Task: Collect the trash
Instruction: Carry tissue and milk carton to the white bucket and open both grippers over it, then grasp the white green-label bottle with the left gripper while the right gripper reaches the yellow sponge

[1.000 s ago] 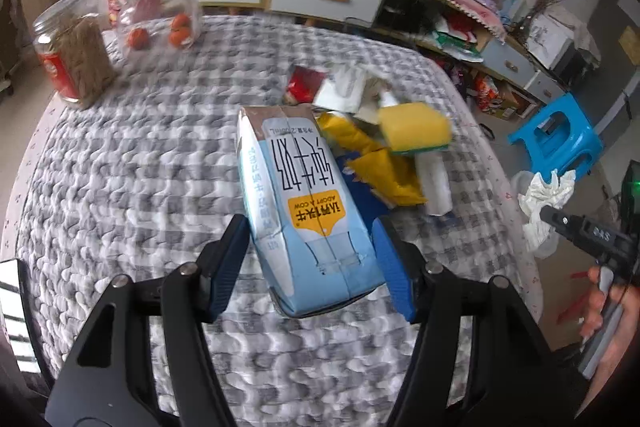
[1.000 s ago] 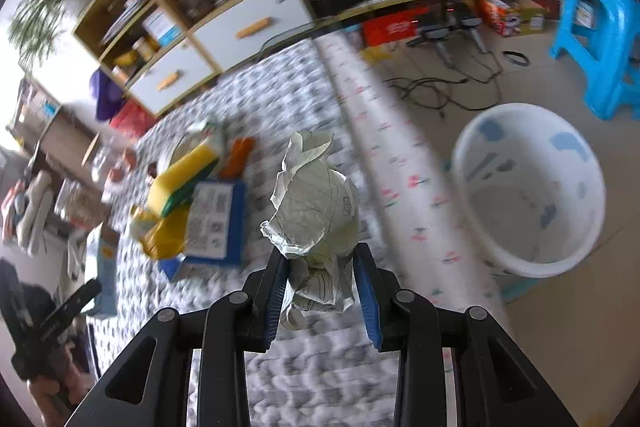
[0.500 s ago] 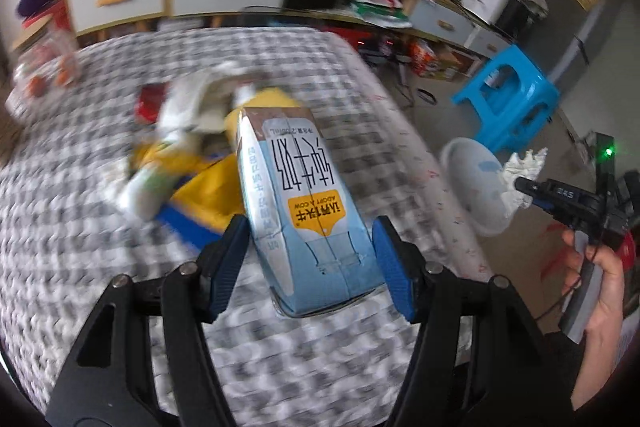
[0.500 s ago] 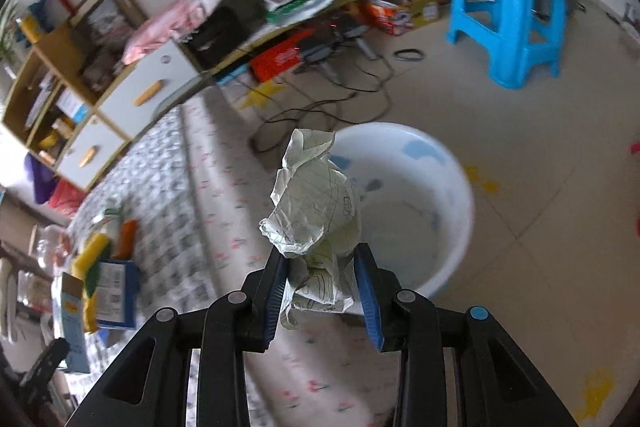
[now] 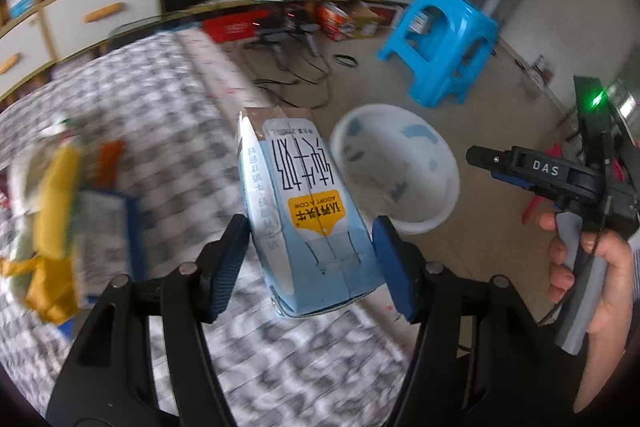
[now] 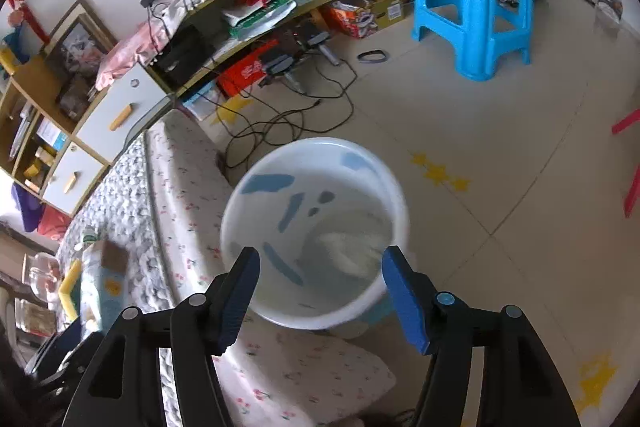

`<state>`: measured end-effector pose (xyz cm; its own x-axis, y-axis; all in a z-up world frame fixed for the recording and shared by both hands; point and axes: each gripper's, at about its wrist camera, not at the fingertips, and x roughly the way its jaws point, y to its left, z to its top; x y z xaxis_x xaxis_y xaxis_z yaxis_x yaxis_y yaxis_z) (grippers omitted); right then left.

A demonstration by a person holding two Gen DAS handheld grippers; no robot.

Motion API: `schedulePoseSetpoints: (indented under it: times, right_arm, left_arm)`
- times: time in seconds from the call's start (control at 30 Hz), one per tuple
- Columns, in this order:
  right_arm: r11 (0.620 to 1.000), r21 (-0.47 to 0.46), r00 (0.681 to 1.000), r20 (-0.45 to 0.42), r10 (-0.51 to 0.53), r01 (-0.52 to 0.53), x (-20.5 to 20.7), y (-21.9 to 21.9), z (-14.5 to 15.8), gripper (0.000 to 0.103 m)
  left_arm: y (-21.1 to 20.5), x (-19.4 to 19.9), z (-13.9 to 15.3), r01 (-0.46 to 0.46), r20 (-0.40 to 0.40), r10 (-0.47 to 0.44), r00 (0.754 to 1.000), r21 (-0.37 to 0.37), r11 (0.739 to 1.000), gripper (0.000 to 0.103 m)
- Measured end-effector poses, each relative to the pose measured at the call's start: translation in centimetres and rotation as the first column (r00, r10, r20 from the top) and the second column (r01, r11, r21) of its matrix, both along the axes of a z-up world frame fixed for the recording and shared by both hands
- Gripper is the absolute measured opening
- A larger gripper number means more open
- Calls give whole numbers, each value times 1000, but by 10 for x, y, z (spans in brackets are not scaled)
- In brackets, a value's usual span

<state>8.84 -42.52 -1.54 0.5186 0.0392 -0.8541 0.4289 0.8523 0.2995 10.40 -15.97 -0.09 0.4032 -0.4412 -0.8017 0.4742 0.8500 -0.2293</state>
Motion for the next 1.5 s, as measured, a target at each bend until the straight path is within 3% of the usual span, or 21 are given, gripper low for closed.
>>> schedulePoseSetpoints:
  times: [0.33, 0.57, 0.6, 0.67, 0.73, 0.93, 1.17, 1.5]
  right_arm:
    - [998, -22, 998, -24, -63, 62, -27, -36, -4, 65]
    - [996, -17, 996, -25, -83, 83, -35, -47, -4, 65]
    - [996, -17, 996, -25, -83, 83, -34, -47, -4, 66]
    - [997, -20, 997, -23, -80, 80, -33, -45, -3, 67]
    - [997, -25, 997, -20, -76, 75, -32, -43, -3, 68]
    - [998, -42, 999, -10, -51, 51, -26, -33, 2, 70]
    - [998, -60, 1000, -5, -8, 8, -14, -8, 7, 71]
    - [994, -83, 997, -3, 71, -71, 8, 39, 10, 74]
  left_arm:
    - [-79, 15, -27, 149, -76, -150, 986, -23, 989, 65]
    - [-95, 25, -33, 178, -74, -181, 981, -47, 983, 66]
    - [-96, 26, -33, 173, -73, -175, 982, -44, 984, 68]
    - [-93, 28, -31, 147, -74, -149, 986, -35, 989, 84]
    - [-85, 25, -24, 119, -46, -120, 992, -30, 992, 94]
    - [-56, 19, -14, 45, -19, -45, 999, 22, 999, 99]
    - [-6, 15, -2, -39, 7, 39, 999, 32, 999, 100]
    - [70, 7, 10, -172, 83, 162, 983, 122, 978, 101]
